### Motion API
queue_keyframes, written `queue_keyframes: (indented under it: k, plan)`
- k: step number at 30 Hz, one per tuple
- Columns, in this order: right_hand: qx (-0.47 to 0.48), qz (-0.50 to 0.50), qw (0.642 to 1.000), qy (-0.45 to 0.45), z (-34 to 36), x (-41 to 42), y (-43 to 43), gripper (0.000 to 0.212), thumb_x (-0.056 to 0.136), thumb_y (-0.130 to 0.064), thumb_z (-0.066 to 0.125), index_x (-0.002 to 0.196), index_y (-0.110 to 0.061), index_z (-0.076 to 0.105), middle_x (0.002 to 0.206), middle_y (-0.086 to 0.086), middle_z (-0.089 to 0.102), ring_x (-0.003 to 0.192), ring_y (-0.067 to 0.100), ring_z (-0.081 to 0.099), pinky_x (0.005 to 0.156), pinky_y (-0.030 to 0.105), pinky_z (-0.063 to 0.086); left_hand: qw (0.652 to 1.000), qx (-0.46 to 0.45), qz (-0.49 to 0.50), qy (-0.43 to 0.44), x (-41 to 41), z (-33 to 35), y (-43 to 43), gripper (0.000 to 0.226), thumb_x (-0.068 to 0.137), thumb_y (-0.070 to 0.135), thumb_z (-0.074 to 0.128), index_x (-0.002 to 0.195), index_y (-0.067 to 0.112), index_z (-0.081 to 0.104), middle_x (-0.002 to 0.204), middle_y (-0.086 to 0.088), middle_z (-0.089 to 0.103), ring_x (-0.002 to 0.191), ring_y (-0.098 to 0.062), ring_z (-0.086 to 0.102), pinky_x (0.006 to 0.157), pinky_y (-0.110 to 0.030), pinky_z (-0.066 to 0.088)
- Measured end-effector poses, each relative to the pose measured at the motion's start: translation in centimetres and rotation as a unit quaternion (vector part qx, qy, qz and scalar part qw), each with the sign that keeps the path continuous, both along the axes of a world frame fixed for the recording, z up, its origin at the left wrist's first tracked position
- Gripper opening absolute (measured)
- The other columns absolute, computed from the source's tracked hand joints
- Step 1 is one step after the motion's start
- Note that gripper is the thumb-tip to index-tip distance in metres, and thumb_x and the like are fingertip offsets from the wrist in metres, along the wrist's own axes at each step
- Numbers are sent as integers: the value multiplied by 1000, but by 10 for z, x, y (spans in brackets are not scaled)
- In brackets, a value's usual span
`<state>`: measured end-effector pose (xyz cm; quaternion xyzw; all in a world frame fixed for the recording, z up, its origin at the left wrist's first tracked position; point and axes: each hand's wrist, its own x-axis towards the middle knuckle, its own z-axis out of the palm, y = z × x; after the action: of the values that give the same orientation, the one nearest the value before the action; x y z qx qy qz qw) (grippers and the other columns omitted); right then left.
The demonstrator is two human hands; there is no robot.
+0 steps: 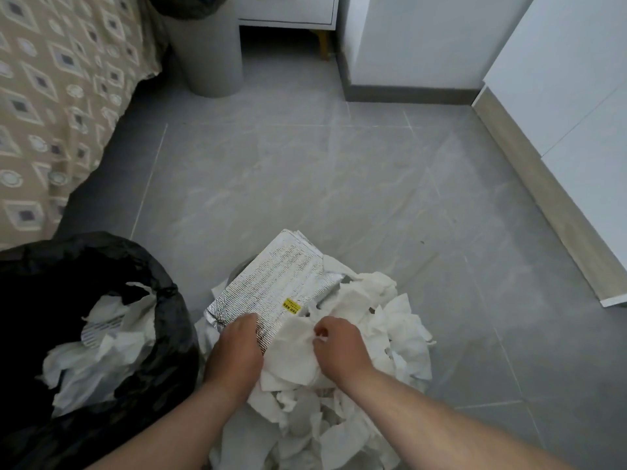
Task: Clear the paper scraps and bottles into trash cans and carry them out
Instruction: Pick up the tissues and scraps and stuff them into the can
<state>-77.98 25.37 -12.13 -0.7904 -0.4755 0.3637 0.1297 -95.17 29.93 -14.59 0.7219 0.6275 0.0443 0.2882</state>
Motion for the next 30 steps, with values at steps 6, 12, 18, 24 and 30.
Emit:
queue_keyframes:
  k: [6,12,18,24,30]
  plan:
    - [-25,4,1000,-9,7,35,-15,21,80,-12,56,67,-28,52,76,-10,59,81,13,54,62,18,37,993,4,-62,103,6,-9,4,54,77,48,62,116,12,55,133,-7,49,123,-29,44,94,-39,42]
    - [-22,6,1000,3,17,47,-21,31,82,-14,57,59,-33,46,66,-15,51,73,11,51,55,9,32,989,18,-67,131,14,-3,9,27,80,28,54,104,17,50,116,-2,51,109,-24,48,81,-35,43]
    - [-19,29,999,18,42,46,-11,21,79,-12,56,66,-27,54,77,-9,59,81,14,56,62,21,39,983,91,-78,137,12,40,24,14,89,22,42,97,18,53,105,0,61,98,-24,60,73,-33,46]
    - [17,39,999,14,98,46,2,16,76,-8,61,68,-22,61,69,-11,57,75,11,56,57,12,36,977,186,-64,88,-1,109,40,10,88,17,46,85,13,55,85,-9,66,77,-36,62,65,-36,49]
    - [51,30,998,-11,171,41,-4,9,71,-14,66,67,-22,66,68,-6,66,71,13,62,62,22,44,975,219,21,-23,-17,203,40,17,89,21,46,79,11,56,76,-11,63,76,-38,57,63,-37,44]
